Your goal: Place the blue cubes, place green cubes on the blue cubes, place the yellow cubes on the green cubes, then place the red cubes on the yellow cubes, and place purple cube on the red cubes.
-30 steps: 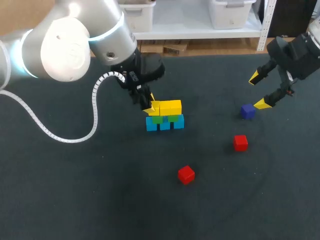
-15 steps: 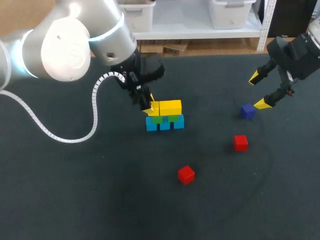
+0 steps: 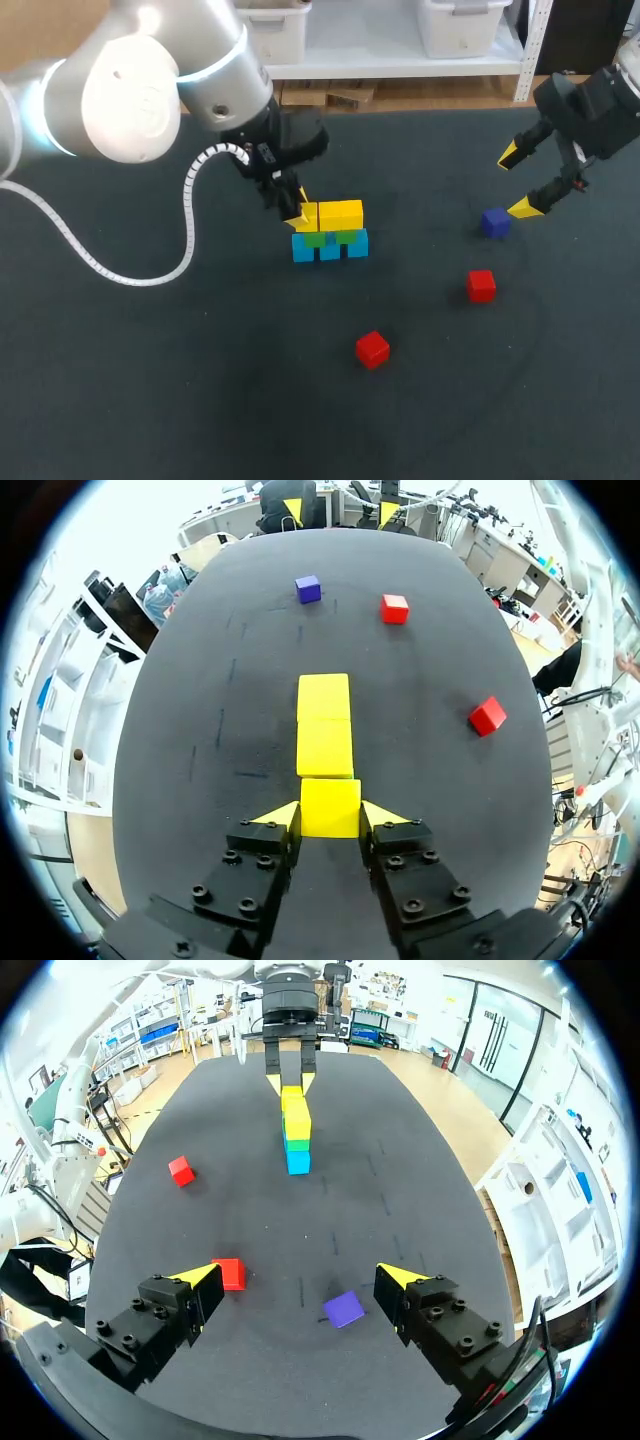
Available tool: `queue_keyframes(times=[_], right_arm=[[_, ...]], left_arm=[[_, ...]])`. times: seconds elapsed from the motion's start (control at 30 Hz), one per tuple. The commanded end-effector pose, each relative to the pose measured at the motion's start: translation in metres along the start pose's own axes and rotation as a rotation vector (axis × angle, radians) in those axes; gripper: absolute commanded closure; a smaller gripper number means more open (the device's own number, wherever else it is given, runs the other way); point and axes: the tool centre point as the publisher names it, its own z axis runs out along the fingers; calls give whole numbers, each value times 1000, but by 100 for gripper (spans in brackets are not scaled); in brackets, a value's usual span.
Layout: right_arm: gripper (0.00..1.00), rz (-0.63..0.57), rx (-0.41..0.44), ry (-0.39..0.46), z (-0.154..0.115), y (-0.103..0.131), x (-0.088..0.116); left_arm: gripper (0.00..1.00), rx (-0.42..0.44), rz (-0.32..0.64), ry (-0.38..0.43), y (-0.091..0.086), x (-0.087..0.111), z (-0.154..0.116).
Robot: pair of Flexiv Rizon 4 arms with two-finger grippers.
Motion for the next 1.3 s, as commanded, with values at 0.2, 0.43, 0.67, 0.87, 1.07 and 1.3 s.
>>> queue_keyframes(times=[0.2,0.43,0.67,0.87,1.07,1.3], right_arm=[[0,-1,1,-2,0,0,0],[0,-1,1,-2,0,0,0],[0,-1,1,-2,0,0,0],[0,-1,1,-2,0,0,0],[0,-1,1,-2,0,0,0],[0,-1,1,-2,0,0,0]], left_arm=[[91,3,0,3,3,-2,1],[84,3,0,6,4,-2,1],[70,6,-1,7,3,-2,2],[66,7,0,9,3,-1,2],[63,9,0,10,3,-1,2],[56,12,-1,12,3,-1,3]])
